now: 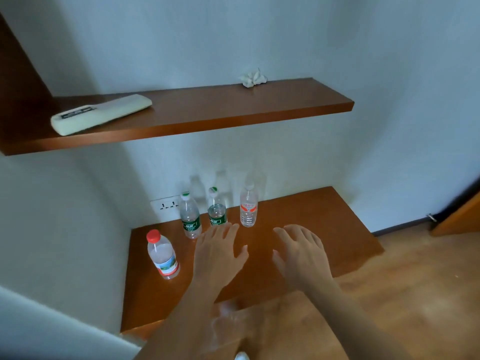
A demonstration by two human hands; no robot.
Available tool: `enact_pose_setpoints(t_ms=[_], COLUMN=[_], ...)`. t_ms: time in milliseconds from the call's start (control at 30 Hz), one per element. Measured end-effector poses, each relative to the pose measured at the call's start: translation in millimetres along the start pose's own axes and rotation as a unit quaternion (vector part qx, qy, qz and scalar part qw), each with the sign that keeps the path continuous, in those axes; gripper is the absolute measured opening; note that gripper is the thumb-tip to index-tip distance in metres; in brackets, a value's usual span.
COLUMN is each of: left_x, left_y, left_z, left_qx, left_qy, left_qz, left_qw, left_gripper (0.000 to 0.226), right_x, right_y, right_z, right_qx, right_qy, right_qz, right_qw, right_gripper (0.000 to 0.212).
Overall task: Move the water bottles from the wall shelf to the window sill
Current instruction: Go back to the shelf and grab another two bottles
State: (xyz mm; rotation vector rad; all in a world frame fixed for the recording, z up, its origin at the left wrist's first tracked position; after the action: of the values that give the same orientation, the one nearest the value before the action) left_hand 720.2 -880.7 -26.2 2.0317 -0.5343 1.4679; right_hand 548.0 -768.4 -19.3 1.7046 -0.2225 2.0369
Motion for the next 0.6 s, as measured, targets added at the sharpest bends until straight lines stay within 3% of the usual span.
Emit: enact_pose_setpoints(t_ms=[367, 600], left_x=[-50.2, -71.2], left_y=[50.4, 62.7], left_z=[46.1, 57.9], left_qx=[0.067, 0.181], left_qy=[-0.002, -0.031], left_qz=[0.000, -0.002], left_qw=[0.998, 0.983], left_gripper=[0.052, 0.051], right_x=[-51.7, -87.4], right_y=[96.9, 143.0], right_z=[-21.5, -38.0], right_qx=[0.006, -0.008], right_qy=[0.051, 0.117], right_qz=[0.063, 0.117], right_qw=[0.997, 0.986], right_gripper=[0.054, 0.054])
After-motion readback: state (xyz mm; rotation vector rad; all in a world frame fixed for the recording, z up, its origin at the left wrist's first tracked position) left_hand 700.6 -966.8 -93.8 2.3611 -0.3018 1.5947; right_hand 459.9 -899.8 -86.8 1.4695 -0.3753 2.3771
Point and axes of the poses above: each hand's wrist, its own y-axis towards the middle knuckle, its own x-axis out of the back of the hand, z = x × y, the point moved 2 cm from there along y, towards the middle knuckle, and after that the axes turned 5 degrees about -x, right-handed, at the moved point
